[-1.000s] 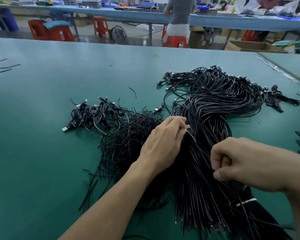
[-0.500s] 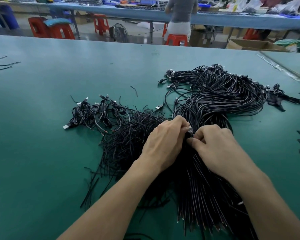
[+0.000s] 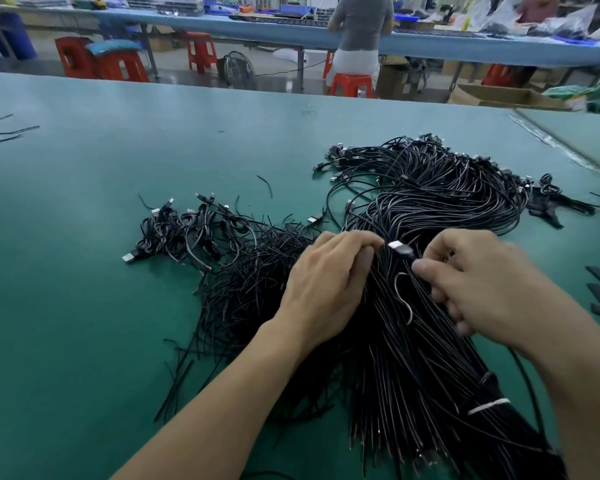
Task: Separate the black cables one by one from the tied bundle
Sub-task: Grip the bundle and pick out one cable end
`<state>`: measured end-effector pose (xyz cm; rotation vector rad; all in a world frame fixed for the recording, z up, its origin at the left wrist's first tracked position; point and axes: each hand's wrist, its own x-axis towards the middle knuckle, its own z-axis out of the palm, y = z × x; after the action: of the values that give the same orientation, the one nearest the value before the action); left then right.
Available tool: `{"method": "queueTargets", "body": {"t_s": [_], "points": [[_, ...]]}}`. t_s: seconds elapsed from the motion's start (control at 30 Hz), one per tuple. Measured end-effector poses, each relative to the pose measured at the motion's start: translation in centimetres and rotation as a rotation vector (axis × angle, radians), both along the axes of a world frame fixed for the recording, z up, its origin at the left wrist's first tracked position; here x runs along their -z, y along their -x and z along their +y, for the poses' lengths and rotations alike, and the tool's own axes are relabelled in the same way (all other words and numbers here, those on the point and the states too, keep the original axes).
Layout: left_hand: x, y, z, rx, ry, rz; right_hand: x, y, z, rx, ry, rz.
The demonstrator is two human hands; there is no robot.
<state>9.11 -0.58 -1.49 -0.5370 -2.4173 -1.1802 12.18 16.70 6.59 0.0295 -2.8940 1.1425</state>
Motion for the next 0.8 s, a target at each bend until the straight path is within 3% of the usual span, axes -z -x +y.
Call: {"method": "queueTargets", "body": {"t_s": [0.1,0.23,0.33,0.4,0.47,0.57,0.63,0.67,0.73,0.8], "points": [[-2.3,-1.0,0.1,0.029,0.007,0.091,-0.4,0.1,-0.1,-0.139,-0.068,0.076],[-4.8,-1.8,0.5,0.143,0.052,0.033,-1.1,0.0,-1.0,-0.23,0.283,0.224],[-5.3,-1.9,0.5,0.035,0.163,0.064,-1.2,-0.1,-1.1,-0.21,0.456,0.141],[-5.5,-1.6,0.0,-0.111,0.127,0.076,-1.1,0.0,-0.3,-0.161,0.447,0.035],[-5.7,-1.0,-0.8,-0.312,0.102,-0.033,-0.8,0.3,0.8,-0.137,0.311,0.005],[-5.4,-0.4,-1.8,-0.445,0.242,-0.155,-0.5,0.5,1.3,-0.16,0.2,0.072],[-5.8,-0.5,-1.6,-0.347,0.313,-0.136,-0.5,0.5,0.6,-0.202,0.221,0.116],[-5.9,-0.7,-1.3,-0.236,0.254,-0.168,-0.5,0.5,0.3,-0.229,0.254,0.136],[-6.3,-1.3,-0.5,0.052,-0.039,-0.296,-0.6,0.5,0.0,-0.269,0.317,0.175],[-6.9,-1.8,0.2,0.229,-0.206,-0.36,-1.1,0.3,-0.2,-0.294,0.437,0.222]]}}
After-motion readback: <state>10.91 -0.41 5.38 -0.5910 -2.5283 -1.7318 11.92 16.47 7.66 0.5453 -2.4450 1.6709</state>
